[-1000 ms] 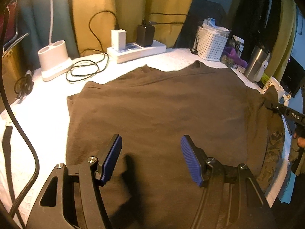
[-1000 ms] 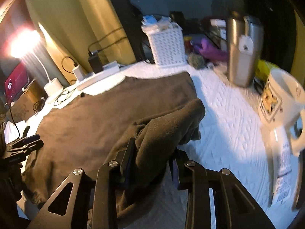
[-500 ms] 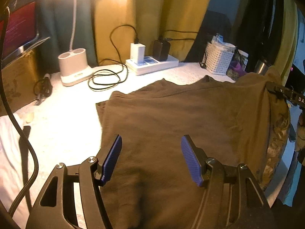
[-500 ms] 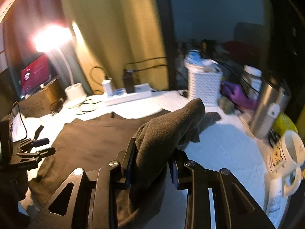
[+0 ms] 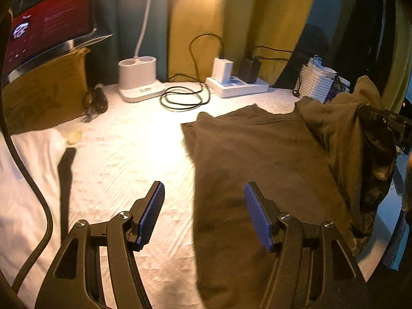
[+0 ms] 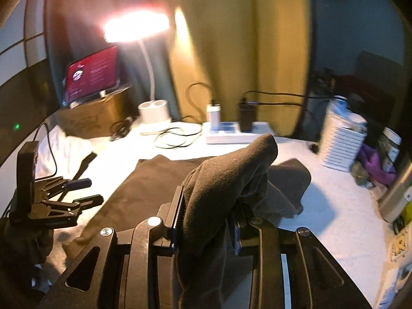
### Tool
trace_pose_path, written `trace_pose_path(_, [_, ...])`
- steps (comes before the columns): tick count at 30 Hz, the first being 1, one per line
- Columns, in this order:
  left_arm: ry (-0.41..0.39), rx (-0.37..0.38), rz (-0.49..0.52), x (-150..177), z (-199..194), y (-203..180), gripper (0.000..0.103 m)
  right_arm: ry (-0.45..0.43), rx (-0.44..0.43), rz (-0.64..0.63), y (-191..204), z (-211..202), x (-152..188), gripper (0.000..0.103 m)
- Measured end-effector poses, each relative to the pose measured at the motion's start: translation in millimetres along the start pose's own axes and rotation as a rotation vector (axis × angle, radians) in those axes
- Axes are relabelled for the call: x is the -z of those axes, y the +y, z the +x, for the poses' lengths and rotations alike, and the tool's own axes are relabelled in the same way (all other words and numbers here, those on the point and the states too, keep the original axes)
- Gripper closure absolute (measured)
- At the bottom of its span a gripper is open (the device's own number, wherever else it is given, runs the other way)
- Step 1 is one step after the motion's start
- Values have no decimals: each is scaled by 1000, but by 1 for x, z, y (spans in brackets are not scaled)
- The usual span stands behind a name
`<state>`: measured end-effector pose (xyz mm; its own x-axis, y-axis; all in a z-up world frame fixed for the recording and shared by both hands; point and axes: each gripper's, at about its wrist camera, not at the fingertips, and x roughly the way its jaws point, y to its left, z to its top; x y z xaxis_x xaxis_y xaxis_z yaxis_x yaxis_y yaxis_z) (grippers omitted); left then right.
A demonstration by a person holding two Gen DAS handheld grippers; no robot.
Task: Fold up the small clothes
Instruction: 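Lift the side edge with the right gripper and fold it toward the left gripper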
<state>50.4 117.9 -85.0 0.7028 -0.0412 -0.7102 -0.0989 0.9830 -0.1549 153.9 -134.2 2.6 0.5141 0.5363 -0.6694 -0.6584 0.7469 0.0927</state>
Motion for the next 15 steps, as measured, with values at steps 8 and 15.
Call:
trace_pose_path(8, [9,-23,-14,16,-11,21,38,60,-90,-58,53,31,8,72])
trace_pose_path(15, [17,-33,-34,29,-18,34,38,137,-191,-123,109,59,34,72])
